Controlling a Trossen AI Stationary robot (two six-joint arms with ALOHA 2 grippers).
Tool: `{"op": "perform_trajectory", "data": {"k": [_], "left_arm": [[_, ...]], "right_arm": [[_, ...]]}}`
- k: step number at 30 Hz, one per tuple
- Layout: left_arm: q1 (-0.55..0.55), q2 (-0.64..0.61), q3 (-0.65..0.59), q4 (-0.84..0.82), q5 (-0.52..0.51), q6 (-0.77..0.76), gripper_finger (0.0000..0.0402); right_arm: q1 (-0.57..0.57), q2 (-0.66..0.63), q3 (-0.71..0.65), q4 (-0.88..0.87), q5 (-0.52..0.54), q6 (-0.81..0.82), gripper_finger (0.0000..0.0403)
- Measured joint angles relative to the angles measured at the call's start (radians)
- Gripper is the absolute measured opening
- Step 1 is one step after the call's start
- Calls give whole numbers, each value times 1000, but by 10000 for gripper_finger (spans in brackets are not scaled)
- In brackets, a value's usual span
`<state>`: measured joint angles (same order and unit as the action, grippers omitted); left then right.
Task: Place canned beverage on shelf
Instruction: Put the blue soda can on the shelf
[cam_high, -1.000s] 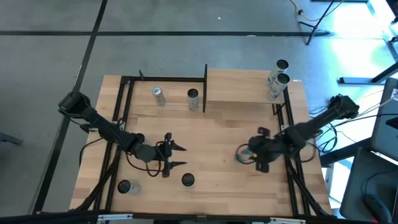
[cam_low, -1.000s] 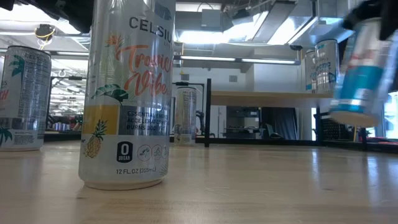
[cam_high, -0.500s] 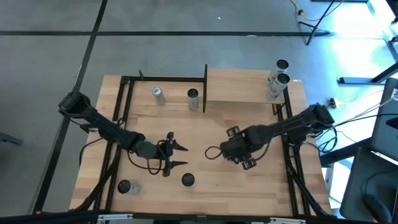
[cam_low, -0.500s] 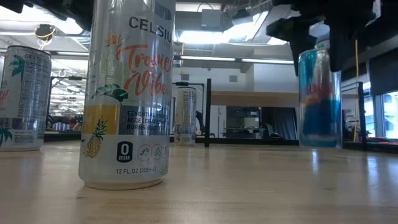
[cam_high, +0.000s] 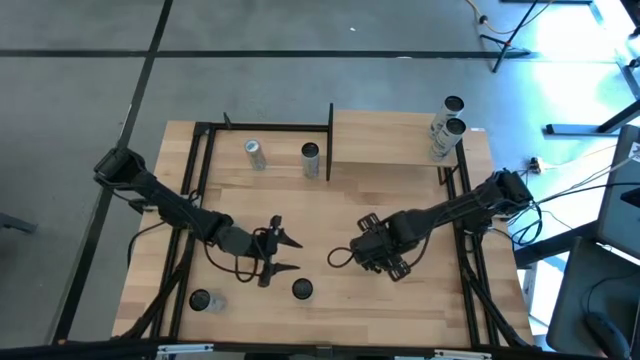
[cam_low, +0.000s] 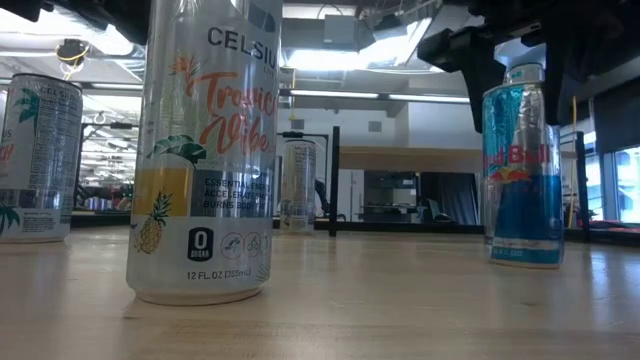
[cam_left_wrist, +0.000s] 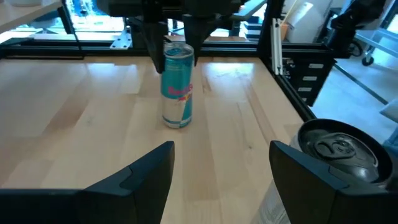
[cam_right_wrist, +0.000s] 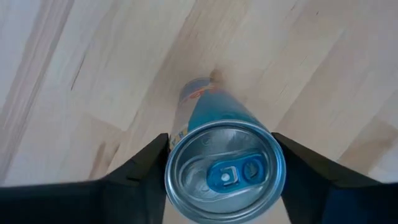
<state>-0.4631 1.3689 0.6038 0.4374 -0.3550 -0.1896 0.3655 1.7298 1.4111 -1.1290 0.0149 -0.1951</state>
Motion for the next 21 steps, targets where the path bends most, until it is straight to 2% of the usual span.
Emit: {"op": "perform_trajectory", "data": {"k": [5,8,12,16,18,21], "left_arm": [[-2,0,0,0,59,17,247],[-1,0,0,-1,59,17,247],[0,0,0,-2,59,17,247],[1,0,0,-4,62,17,247],[6,0,0,-6,62,17,247],[15,0,0,-6,62,16,247]], "right_arm": [[1,5,-4,1,15,31,337],[1,-11,-4,-17,15,44,384],[1,-70,-4,-23,-12,147,378],[2,-177,-4,-24,-33,343,356],[2,-241,-21,-15,0,474,350],[2,-329,-71,3,114,719,346]]}}
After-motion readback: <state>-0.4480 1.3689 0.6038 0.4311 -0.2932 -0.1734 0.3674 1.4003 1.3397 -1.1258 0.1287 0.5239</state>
